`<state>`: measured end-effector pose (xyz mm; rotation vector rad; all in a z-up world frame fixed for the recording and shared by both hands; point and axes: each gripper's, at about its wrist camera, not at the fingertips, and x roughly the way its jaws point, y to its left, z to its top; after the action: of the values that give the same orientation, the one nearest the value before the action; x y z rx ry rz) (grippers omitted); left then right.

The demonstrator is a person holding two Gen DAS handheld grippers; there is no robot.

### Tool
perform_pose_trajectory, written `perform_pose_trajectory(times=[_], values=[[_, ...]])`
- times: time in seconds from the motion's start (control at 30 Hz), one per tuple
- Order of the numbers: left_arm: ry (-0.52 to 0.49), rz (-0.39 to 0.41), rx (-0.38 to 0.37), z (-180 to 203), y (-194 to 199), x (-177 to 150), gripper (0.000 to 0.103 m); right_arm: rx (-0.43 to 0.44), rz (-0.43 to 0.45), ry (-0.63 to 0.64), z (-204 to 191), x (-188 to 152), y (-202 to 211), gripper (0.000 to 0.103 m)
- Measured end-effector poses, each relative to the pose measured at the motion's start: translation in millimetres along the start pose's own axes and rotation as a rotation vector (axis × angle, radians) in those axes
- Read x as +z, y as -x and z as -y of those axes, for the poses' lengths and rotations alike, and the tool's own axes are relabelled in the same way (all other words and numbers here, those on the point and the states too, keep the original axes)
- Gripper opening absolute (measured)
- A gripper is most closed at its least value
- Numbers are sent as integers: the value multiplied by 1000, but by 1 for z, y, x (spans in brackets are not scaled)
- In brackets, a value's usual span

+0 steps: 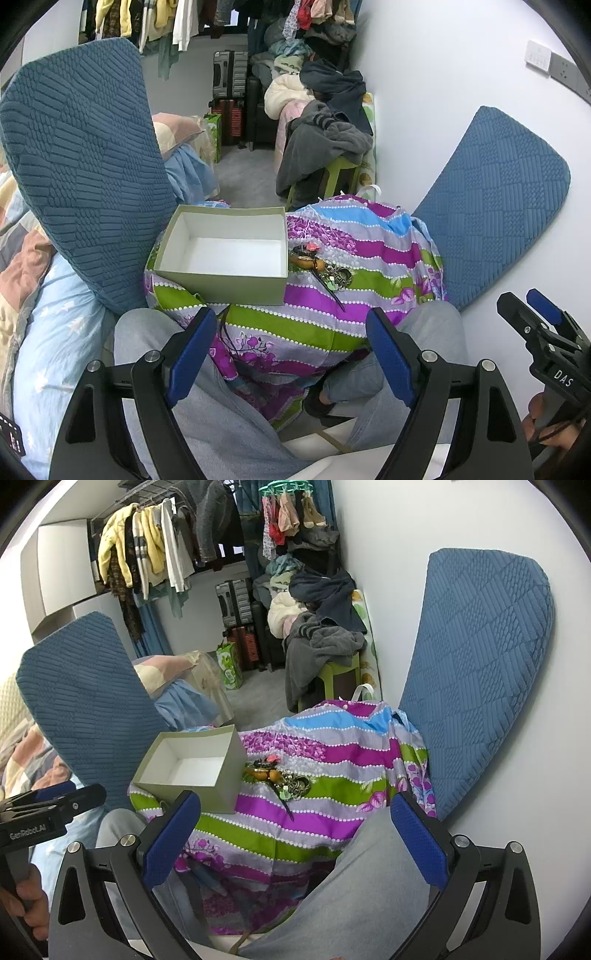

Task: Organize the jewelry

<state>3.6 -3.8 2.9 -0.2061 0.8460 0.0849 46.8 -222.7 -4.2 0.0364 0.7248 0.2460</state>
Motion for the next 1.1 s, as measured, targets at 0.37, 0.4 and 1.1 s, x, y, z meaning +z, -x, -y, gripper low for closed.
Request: perform_pose_trajectory(times=[0.37,0.4,1.1], values=[[-4,6,-9,1,0,0,83,-10,-7,-3,0,-6,-5,103],[-5,5,-11,1,0,0,83,-9,-8,-5,0,-6,-6,103],[10,22,-6,0,3,-4,83,0,-2,11,0,-6,-5,103]])
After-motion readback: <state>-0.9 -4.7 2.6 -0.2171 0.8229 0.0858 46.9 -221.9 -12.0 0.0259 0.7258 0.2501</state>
